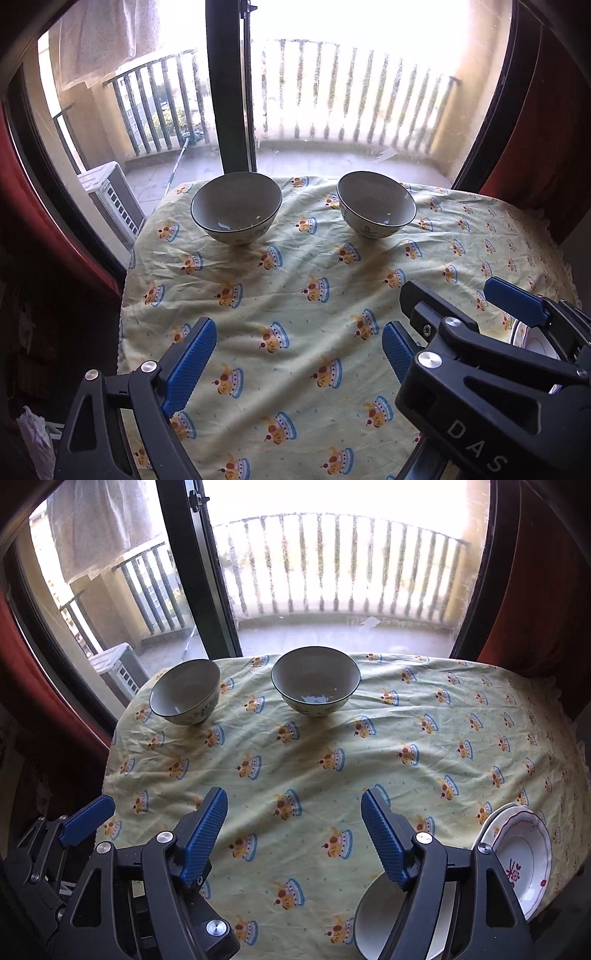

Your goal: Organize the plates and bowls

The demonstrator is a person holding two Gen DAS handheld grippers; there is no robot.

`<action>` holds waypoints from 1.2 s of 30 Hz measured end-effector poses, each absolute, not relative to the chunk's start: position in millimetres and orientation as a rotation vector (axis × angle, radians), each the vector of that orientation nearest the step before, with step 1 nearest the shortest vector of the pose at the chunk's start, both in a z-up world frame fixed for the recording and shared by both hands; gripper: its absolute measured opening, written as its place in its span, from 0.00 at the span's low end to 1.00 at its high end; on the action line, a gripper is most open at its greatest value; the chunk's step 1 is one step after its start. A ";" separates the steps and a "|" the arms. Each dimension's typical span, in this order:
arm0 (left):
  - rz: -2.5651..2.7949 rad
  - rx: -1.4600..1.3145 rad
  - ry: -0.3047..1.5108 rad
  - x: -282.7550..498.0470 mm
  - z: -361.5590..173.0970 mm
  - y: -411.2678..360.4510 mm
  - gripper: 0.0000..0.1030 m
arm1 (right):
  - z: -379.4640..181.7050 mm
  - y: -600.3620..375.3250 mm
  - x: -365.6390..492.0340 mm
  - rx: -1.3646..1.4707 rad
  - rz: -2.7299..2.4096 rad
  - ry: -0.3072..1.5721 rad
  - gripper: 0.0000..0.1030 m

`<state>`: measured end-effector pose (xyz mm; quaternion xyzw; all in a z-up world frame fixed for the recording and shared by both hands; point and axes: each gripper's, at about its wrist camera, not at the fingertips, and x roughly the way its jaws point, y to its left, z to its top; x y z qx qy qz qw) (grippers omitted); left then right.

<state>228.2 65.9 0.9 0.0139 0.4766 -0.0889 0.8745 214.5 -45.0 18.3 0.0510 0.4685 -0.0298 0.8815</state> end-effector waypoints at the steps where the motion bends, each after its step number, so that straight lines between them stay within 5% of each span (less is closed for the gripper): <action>1: -0.186 0.030 0.995 233.2 0.0 71.5 0.90 | 17.7 -38.8 219.0 0.108 -0.062 0.974 0.77; 20: -0.063 0.016 0.977 356.9 -37.0 137.8 0.84 | -9.0 43.7 350.6 0.074 -0.046 0.954 0.81; 36: -0.067 0.000 1.029 435.7 -91.5 144.1 0.65 | -67.2 42.9 436.2 0.139 -0.117 0.987 0.78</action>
